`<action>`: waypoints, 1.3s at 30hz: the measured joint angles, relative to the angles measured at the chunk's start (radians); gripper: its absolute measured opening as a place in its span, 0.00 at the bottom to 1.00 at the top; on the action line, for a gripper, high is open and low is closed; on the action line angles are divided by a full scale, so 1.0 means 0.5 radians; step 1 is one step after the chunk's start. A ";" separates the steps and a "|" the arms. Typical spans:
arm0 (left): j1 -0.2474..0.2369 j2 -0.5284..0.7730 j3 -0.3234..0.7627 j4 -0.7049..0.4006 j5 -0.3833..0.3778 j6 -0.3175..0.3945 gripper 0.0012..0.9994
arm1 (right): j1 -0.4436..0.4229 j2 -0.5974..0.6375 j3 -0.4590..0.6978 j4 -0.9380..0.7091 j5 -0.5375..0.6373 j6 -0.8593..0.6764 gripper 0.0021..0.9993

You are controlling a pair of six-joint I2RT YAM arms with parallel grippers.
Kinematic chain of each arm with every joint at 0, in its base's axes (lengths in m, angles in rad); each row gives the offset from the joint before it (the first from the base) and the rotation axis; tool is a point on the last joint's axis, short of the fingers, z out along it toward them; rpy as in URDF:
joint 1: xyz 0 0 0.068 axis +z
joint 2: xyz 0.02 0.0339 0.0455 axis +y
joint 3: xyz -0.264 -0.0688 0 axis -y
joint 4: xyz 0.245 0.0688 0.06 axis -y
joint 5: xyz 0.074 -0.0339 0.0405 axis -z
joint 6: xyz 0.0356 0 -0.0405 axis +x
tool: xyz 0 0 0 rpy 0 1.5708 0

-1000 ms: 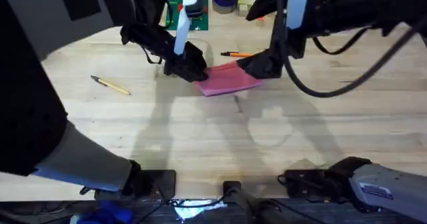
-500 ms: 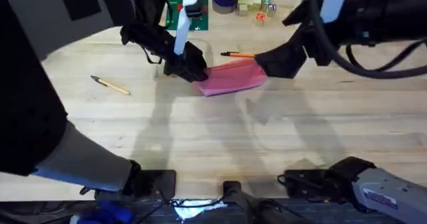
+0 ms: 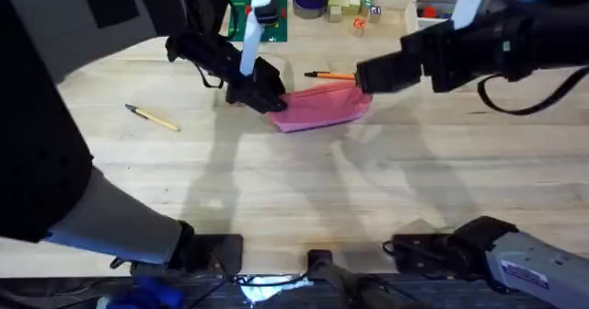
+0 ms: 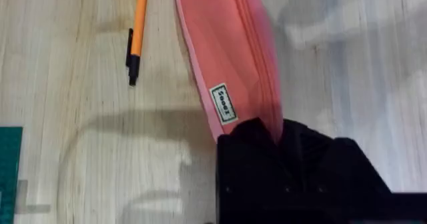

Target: Unzip the bag, pick up the pens from the table one at a time and place them inside, then zip the bag closed.

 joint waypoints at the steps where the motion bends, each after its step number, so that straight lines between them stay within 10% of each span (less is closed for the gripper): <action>1: 0.000 0.000 0.000 0.000 0.000 0.000 0.04 | 0.000 0.000 0.000 -0.013 0.016 0.114 1.00; 27: 0.000 0.000 0.000 0.000 0.002 0.000 0.04 | 0.000 0.000 0.000 -0.109 0.081 0.765 1.00; 39: 0.000 0.000 0.000 0.000 0.002 0.000 0.04 | 0.000 -0.101 0.000 -0.220 0.457 0.989 1.00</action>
